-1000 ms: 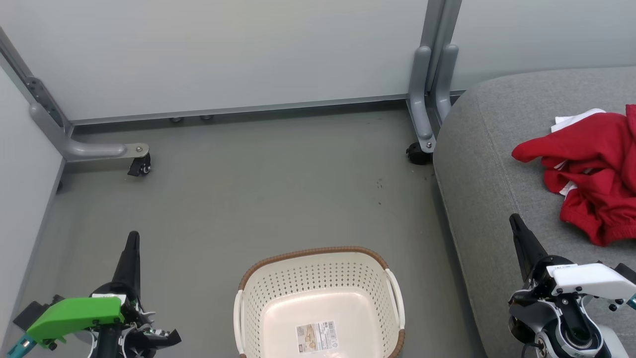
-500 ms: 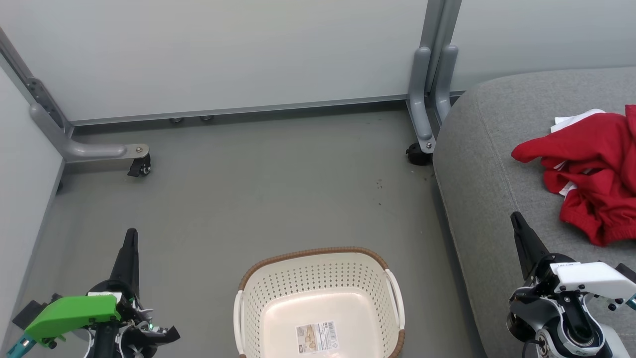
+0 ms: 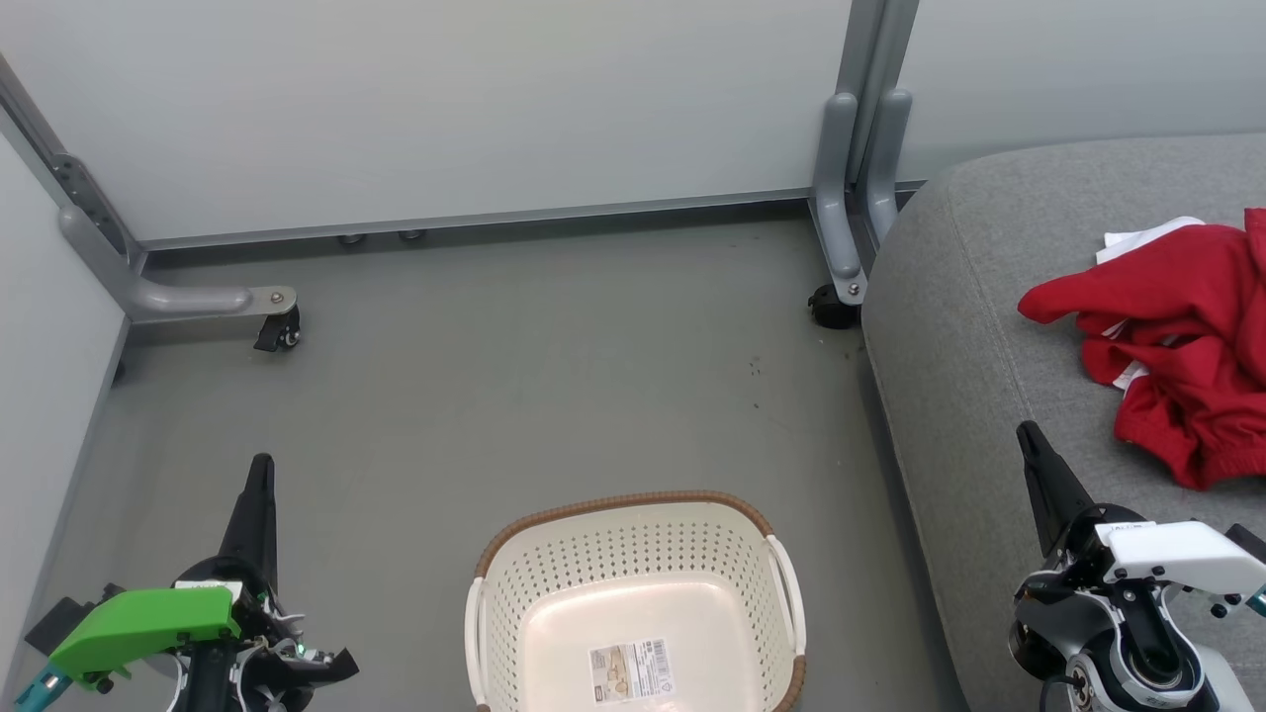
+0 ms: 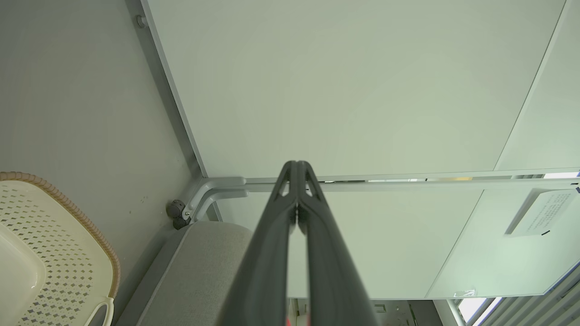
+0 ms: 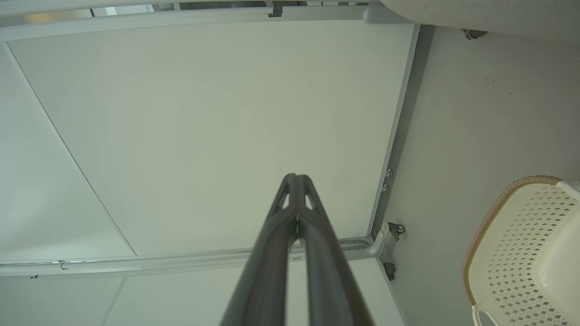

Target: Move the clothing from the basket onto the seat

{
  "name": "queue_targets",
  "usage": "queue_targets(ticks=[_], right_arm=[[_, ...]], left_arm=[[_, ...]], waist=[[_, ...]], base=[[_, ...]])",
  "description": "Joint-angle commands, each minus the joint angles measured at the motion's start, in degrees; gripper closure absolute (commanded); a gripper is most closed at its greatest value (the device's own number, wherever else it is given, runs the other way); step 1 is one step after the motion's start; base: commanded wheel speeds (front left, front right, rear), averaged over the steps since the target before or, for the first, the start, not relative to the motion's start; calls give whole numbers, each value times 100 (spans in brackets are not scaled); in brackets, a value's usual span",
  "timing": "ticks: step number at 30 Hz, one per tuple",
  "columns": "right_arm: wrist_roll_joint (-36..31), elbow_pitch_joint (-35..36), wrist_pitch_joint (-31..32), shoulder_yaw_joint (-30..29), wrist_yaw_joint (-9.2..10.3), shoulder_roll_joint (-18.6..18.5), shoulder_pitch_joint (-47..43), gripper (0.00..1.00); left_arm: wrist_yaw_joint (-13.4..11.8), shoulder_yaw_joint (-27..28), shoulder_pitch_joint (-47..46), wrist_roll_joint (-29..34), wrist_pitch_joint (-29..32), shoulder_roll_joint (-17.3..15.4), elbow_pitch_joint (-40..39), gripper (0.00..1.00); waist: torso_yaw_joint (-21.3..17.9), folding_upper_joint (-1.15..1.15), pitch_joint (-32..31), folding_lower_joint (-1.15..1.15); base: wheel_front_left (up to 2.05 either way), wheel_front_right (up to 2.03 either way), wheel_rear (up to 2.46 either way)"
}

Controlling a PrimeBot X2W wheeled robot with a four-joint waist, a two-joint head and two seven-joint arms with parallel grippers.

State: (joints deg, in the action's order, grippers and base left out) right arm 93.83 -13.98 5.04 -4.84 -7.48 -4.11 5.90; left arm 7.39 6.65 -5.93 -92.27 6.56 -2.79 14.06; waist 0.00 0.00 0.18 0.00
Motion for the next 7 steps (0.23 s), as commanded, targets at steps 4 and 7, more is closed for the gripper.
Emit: queue_targets(ticks=[4,7], right_arm=[[-19,-14,34,-23,-2,16,39,100],[-26,-14,37,-30,-2,20,40,100]], left_arm=[[30,10,-61,-17,23,-8,3,100],[30,10,-61,-17,23,-9,4,100]], waist=[[0,0,0,0],[0,0,0,0]], base=[[0,0,0],[0,0,0]])
